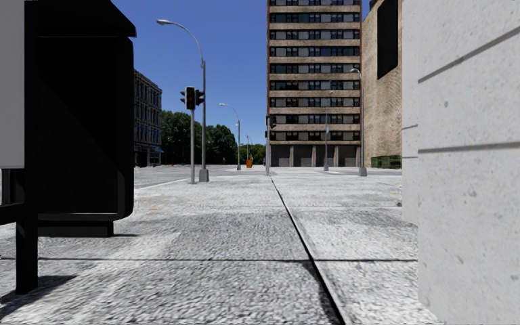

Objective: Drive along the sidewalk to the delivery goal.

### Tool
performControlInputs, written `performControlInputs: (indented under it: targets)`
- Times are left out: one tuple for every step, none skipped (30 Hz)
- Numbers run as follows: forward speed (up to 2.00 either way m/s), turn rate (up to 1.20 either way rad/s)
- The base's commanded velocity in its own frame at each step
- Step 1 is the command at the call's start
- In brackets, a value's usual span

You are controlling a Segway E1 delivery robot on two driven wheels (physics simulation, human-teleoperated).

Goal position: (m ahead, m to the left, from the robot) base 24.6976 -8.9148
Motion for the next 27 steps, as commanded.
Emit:
performControlInputs:
  targets:
    - [2.0,0.0]
    - [2.0,0.0]
    - [2.0,0.0]
    - [2.0,0.0]
    - [2.0,0.0]
    - [2.0,0.0]
    - [2.0,0.0]
    - [2.0,0.0]
    - [2.0,0.0]
    - [2.0,0.0]
    - [2.0,0.0]
    - [2.0,0.0]
    - [2.0,0.0]
    - [2.0,0.0]
    - [2.0,0.0]
    - [2.0,0.0]
    - [2.0,0.0]
    - [2.0,0.0]
    - [2.0,0.0]
    - [2.0,0.0]
    - [2.0,0.0]
    - [2.0,0.0]
    - [2.0,0.0]
    - [2.0,0.0]
    - [2.0,0.0]
    - [2.0,0.0]
    - [2.0,0.0]
